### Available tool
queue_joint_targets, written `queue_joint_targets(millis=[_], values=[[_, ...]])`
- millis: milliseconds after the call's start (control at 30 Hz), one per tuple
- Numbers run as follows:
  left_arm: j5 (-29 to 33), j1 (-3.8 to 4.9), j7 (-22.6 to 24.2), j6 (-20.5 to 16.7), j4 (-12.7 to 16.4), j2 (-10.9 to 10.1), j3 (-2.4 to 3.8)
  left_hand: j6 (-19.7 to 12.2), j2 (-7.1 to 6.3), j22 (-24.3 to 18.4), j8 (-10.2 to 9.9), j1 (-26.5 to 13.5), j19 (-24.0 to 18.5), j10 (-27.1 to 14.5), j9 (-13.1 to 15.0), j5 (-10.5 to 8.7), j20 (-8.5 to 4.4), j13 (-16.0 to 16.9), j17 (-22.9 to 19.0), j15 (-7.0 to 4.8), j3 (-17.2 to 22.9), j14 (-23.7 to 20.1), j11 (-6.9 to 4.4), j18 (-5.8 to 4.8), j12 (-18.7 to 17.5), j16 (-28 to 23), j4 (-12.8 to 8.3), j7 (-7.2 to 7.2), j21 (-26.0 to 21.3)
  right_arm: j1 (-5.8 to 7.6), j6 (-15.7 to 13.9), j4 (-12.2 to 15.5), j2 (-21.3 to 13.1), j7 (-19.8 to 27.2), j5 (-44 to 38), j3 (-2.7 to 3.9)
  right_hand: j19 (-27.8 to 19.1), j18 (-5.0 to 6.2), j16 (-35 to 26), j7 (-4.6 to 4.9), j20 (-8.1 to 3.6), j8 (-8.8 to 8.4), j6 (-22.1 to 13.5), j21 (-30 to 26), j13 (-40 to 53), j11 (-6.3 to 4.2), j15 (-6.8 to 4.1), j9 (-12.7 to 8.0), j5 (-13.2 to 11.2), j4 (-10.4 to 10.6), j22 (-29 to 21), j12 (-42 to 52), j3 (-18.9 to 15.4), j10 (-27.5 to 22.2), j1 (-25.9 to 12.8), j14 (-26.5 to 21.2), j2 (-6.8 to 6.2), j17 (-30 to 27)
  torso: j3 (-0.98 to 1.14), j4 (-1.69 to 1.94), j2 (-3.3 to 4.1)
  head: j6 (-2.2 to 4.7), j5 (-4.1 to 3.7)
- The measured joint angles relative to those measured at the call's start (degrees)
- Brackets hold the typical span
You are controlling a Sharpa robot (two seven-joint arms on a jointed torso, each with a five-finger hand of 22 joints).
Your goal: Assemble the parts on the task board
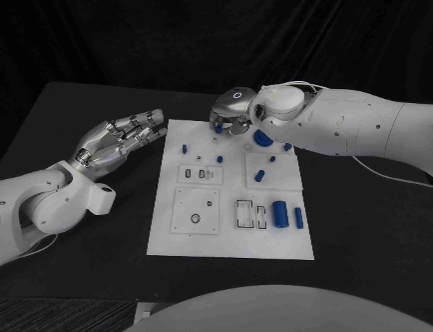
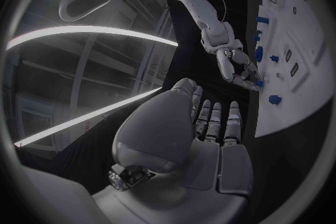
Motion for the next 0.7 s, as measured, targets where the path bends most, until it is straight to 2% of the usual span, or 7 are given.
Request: queue_joint_targets(millis=[133, 200, 300, 367, 533, 633, 700], values=[[0.0, 0.0, -0.26, 0.19, -0.14, 0.11, 0.0, -0.2, 0.0, 0.0, 0.0, 0.0, 0.0, -0.17, 0.0, 0.0, 0.0, -0.04, -0.07, 0.2, 0.3, -0.2, 0.17, 0.0, 0.0, 0.0, -0.01, 0.2, 0.0, -0.14, 0.0, 0.17, -0.07, 0.02, 0.0, -0.03, -0.71, 0.0, -0.31, -0.48, -0.08, -1.0, -1.56, -0.65, -0.5, 0.02, 0.01, -0.28, -0.02, 0.17, -0.29, -2.32, 0.29, -5.23, -0.42, -0.63, -0.75, 0.1, -0.01, -0.1, 0.01, 0.0, 0.09], [0.0, 0.0, -0.41, 0.28, -0.19, 0.12, 0.01, -0.4, 0.0, -0.05, 0.0, 0.0, 0.0, -0.21, 0.0, 0.0, 0.0, -0.09, -0.07, 0.2, 0.53, -0.21, 0.2, 0.0, 0.0, 0.0, -0.24, 0.4, 0.0, -0.2, 0.06, 0.21, -0.08, -0.04, 0.0, -0.04, -1.24, 0.0, -0.39, -1.78, 0.32, -2.08, -4.71, -1.37, -0.69, 0.32, 0.35, -1.03, -0.4, -0.03, -0.65, -2.36, 0.09, -10.34, -0.23, -0.97, -0.96, 0.1, -0.02, -0.15, 0.0, 0.0, 0.15], [0.0, 0.0, -0.67, 0.37, -0.22, 0.12, 0.01, -0.4, 0.0, -0.05, 0.0, 0.0, 0.0, -0.21, 0.0, 0.0, 0.0, -0.09, -0.15, 0.2, 0.77, -0.21, 0.2, 0.0, -0.23, 0.0, -0.03, 0.4, 0.0, -0.22, 0.24, 0.21, -0.2, -0.28, 0.0, -0.05, -4.47, 0.0, -1.7, -5.42, 0.77, -2.96, -20.08, -5.69, -1.82, 0.8, 0.95, -5.2, -1.85, -0.41, -4.35, -3.54, -2.56, -35.76, -0.23, -2.93, -0.96, -0.2, -0.03, -0.2, -0.01, 0.0, 0.19], [0.0, 0.0, -0.81, 0.43, -0.22, 0.11, 0.01, -0.82, 0.0, -0.05, 0.0, 0.0, -0.21, -0.41, 0.0, 0.0, 0.2, -0.09, -0.15, 0.2, 0.92, -0.21, 0.41, 0.0, -0.23, 0.0, -0.18, 0.39, 0.0, -0.22, 0.25, 0.2, -0.38, -0.5, 0.0, -0.05, -5.85, 0.09, -2.09, -6.73, 1.12, -3.23, -26.81, -7.95, -2.31, 1.03, 1.23, -7.29, -2.43, -0.33, -5.91, -3.96, -4.87, -44.62, -0.23, -3.74, -0.96, -0.45, -0.03, -0.23, -0.02, 0.0, 0.21], [0.0, 0.0, -1.15, 0.61, -0.11, -0.26, 0.01, -0.82, 0.0, -0.1, 0.0, 0.0, -0.21, -0.41, 0.0, -0.22, 0.21, -0.09, -0.2, 0.41, 0.92, -0.42, 0.41, 0.0, -0.47, 0.0, -0.18, 0.39, 0.0, -0.23, -1.26, 0.68, -1.78, -1.02, 0.0, -0.04, -6.76, 0.94, -2.37, -6.71, 1.45, -3.23, -28.41, -10.19, -2.57, 0.97, 1.31, -8.26, -2.73, 0.7, -7.13, -4.3, -7.55, -49.07, 0.18, -4.64, -0.55, -0.58, -0.02, -0.25, -0.03, 0.0, 0.3], [-0.01, 0.0, -1.31, 0.67, 0.04, -0.61, -0.01, -0.82, 0.0, -0.1, 0.0, 0.0, -0.21, -0.41, -0.01, -0.22, 0.2, -0.09, -0.2, 0.41, 0.92, -0.42, 0.41, 0.0, -0.47, 0.0, -0.18, 0.39, 0.0, -0.09, -4.08, 2.76, -4.01, -1.18, 0.1, -0.05, -6.96, 0.93, -2.37, -5.94, 1.26, -2.39, -25.55, -10.53, -2.38, 0.16, 1.11, -8.08, -2.86, 1.49, -7.07, -4.28, -8.63, -47.33, 0.65, -4.83, -0.08, -0.58, -0.01, -0.26, -0.02, 0.0, 0.41], [-0.01, 0.0, -1.39, 0.72, 0.15, -0.74, -0.01, -0.82, 0.0, -0.1, 0.0, 0.0, -0.21, -0.42, 0.0, -0.22, 0.21, -0.09, -0.2, 0.41, 0.92, -0.42, 0.41, -0.01, -0.47, 0.0, -0.18, 0.39, 0.0, 0.37, -6.03, 4.69, -5.84, -1.2, 0.35, -0.1, -6.96, 0.93, -2.37, -5.03, 1.26, -1.69, -22.96, -10.92, -1.72, 0.12, 1.11, -7.81, -3.06, 1.86, -6.8, -3.16, -9.07, -41.66, 1.11, -4.83, 0.37, -0.58, -0.01, -0.26, -0.01, 0.0, 0.41]])
